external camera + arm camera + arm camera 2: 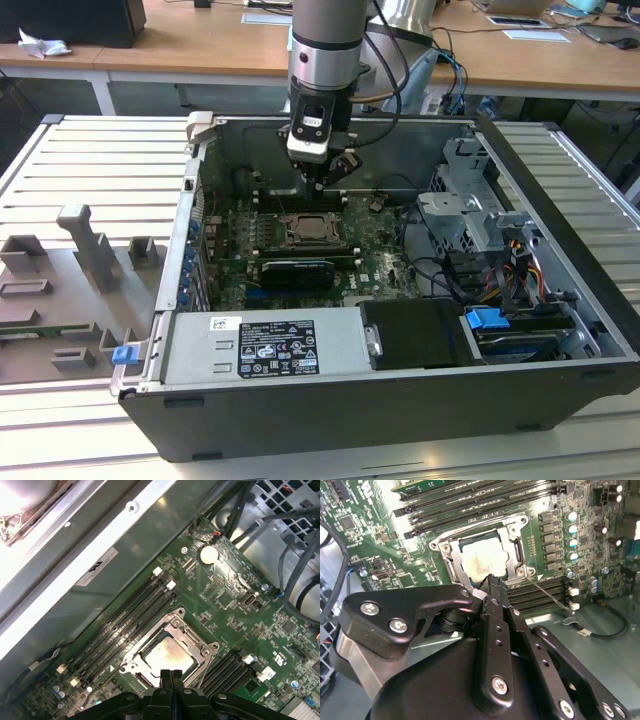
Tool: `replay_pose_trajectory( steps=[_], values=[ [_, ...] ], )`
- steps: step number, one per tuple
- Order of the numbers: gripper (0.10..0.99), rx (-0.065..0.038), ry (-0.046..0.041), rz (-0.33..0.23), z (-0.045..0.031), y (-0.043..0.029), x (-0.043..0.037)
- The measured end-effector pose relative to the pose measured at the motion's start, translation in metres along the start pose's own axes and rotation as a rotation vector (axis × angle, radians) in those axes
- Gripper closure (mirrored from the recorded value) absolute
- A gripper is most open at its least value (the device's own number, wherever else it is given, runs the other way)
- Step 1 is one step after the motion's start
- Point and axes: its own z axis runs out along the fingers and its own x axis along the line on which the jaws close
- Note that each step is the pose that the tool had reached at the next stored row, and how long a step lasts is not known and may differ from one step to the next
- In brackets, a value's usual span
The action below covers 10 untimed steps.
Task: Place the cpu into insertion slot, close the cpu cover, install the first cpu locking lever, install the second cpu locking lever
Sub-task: 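Install the first cpu locking lever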
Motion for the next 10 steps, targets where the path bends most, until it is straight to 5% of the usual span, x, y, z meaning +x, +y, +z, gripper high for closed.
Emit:
replay_pose_trajectory(
  steps=[10],
  values=[
    [0.98, 0.0, -0.0005, -0.143, 0.0, 0.0, 0.0]
  ],
)
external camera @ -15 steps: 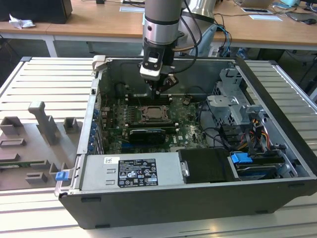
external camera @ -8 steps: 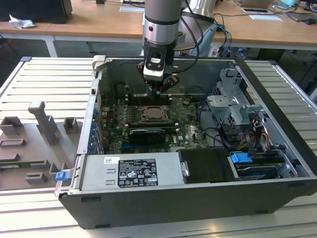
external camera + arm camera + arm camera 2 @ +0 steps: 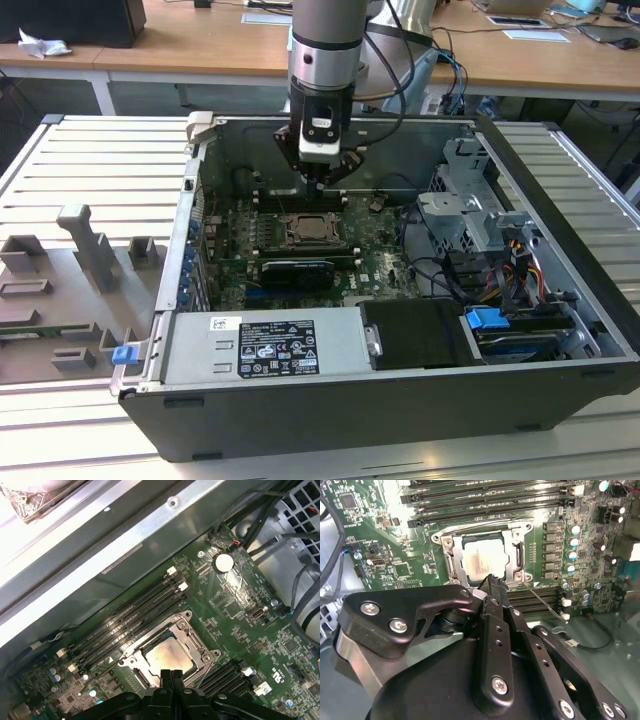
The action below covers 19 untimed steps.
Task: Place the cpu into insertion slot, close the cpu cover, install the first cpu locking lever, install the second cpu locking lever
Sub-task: 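Install the first cpu locking lever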
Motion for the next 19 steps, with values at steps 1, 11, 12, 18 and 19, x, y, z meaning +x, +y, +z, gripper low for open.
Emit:
replay_pose_trajectory(
  steps=[1, 11, 12, 18, 19],
  values=[
    [0.98, 0.0, 0.0, -0.01, 0.0, 0.0, 0.0],
    [0.98, 0.0, -0.0003, -0.094, 0.0, 0.0, 0.0],
    [0.98, 0.0, -0.0004, -0.102, 0.0, 0.0, 0.0],
    [0.98, 0.0, -0.0005, -0.142, 0.0, 0.0, 0.0],
    [0.98, 0.0, -0.0006, -0.147, 0.0, 0.0, 0.0]
  ],
)
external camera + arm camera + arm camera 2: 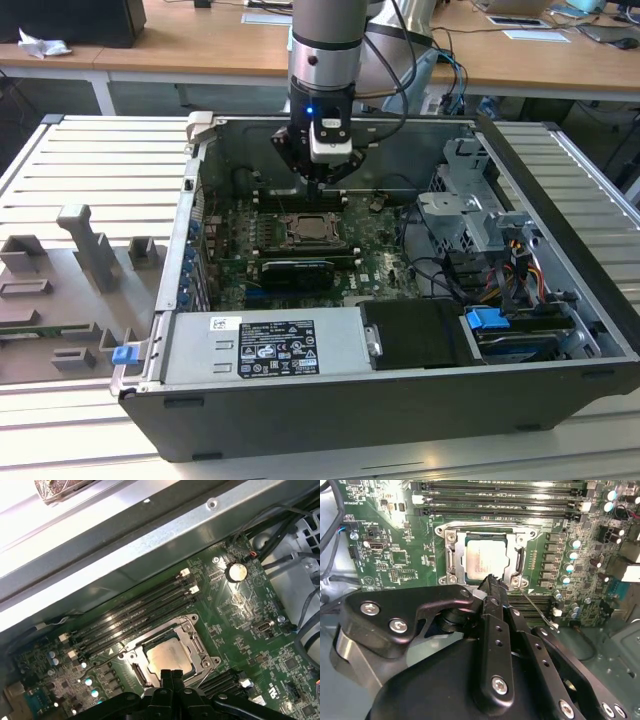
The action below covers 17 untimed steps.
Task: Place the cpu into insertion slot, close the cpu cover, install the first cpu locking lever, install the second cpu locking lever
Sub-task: 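Install the first cpu locking lever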
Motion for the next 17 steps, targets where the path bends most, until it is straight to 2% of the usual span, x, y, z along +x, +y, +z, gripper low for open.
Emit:
replay_pose_trajectory(
  steps=[6, 17],
  values=[
    [0.98, 0.0, -0.0003, -0.049, 0.0, 0.0, 0.0],
    [0.98, -0.001, -0.0027, -0.239, 0.0006, 0.0, 0.0]
  ],
)
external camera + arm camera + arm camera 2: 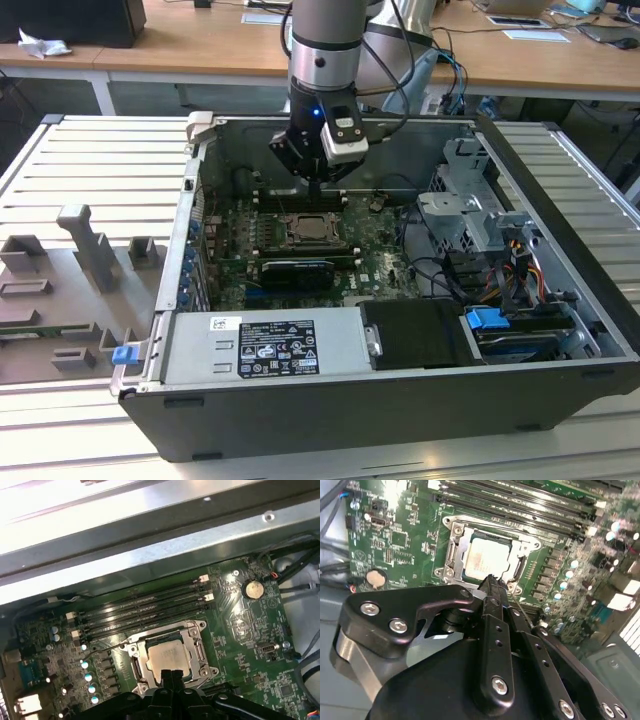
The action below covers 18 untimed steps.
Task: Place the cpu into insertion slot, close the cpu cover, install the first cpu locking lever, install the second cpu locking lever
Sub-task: 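Install the first cpu locking lever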
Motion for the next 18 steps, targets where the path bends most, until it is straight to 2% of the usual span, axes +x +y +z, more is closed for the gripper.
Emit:
replay_pose_trajectory(
  steps=[9, 12, 13, 14, 15, 16, 17, 18],
  values=[
    [0.98, 0.0, -0.0006, -0.19, 0.0007, 0.0, 0.0],
    [0.98, -0.001, -0.0006, -0.226, 0.0008, -0.0002, 0.0007],
    [0.98, -0.004, -0.0003, -0.229, 0.0009, -0.0011, 0.0042],
    [0.98, -0.006, 0.0, -0.23, 0.001, -0.0039, 0.0157],
    [0.98, -0.007, 0.0001, -0.233, 0.0013, -0.0085, 0.034],
    [0.98, -0.007, 0.0002, -0.239, 0.0019, -0.0114, 0.0453],
    [0.98, -0.009, 0.0002, -0.24, 0.0029, -0.0157, 0.0632],
    [0.98, -0.009, 0.0, -0.24, 0.0035, -0.0161, 0.0671]
  ],
)
